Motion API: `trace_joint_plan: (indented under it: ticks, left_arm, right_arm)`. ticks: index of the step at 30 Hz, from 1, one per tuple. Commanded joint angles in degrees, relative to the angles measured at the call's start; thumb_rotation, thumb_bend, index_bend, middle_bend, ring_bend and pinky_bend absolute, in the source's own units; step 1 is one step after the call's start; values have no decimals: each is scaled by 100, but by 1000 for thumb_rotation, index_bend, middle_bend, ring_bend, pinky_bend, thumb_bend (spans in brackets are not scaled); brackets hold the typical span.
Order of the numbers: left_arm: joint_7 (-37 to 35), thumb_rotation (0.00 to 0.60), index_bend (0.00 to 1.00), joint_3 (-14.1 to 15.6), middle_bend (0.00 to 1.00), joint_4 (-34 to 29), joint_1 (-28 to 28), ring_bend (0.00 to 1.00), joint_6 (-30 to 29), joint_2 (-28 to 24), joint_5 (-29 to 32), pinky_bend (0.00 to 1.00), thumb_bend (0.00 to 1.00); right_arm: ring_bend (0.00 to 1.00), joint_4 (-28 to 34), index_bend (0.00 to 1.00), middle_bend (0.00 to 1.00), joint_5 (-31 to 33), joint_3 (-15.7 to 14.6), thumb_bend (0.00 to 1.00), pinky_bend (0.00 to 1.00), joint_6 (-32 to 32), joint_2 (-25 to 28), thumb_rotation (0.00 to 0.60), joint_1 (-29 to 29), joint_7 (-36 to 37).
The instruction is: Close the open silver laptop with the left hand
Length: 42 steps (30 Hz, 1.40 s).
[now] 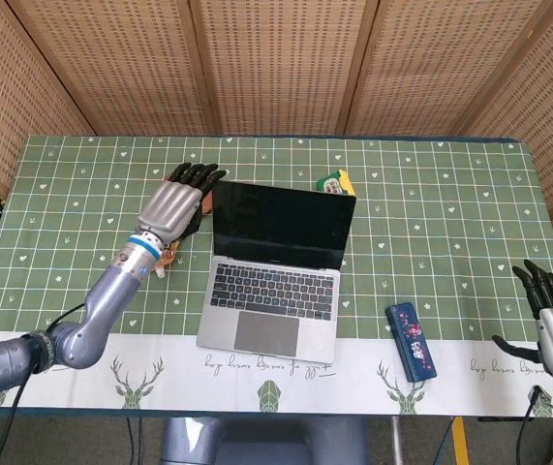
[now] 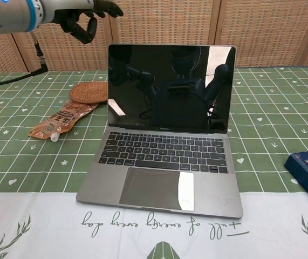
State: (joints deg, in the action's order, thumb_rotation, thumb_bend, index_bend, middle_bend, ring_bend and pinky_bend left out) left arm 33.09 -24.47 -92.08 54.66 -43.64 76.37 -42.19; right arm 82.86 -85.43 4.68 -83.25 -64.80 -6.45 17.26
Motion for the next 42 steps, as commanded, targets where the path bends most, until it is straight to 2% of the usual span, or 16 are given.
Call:
trace_joint_plan:
  ticks: [1, 9, 18, 22, 24, 30, 38, 42]
  left_arm:
    - [202, 600, 38, -1, 0, 640, 781, 0, 587, 296, 878, 7, 1000]
    - [484, 600, 41, 335, 0, 1774, 1970, 0, 1133, 726, 2101, 14, 1000]
    - [474, 600, 66, 784, 0, 2447, 2750, 0, 1410, 1056, 2993, 32, 1000]
    - [419, 600, 130, 994, 1, 2643, 2971, 8, 1443, 1158, 3233, 105, 1000]
    - [373, 600, 188, 1070, 32, 2707, 3063, 51, 1432, 1194, 3320, 156, 1000]
    - [134, 600, 283, 1126, 174, 2656, 3164, 186, 1275, 1170, 3159, 252, 1000]
    - [-250, 600, 356, 1104, 255, 2132, 3084, 243, 1239, 817, 2757, 285, 1000]
    - [-388, 600, 367, 1118, 267, 1611, 3009, 254, 1199, 477, 2525, 294, 1000]
  right_arm:
    - [0, -38, 0, 0, 52, 26, 96, 0, 36, 23, 600, -1, 100]
    - [0, -95, 0, 0, 101, 39, 96, 0, 113, 59, 600, -10, 275]
    - [0, -148, 0, 0, 181, 77, 96, 0, 142, 99, 600, 8, 416]
    - [0, -148, 0, 0, 168, 85, 97, 0, 108, 117, 600, 23, 464]
    - [0, -151, 0, 0, 167, 88, 97, 0, 103, 124, 600, 29, 486]
    - [0, -149, 0, 0, 140, 78, 95, 0, 105, 128, 600, 32, 490]
    - [0, -101, 0, 0, 94, 68, 96, 0, 55, 134, 600, 49, 433]
    - [0, -72, 0, 0, 71, 61, 97, 0, 33, 148, 600, 59, 425]
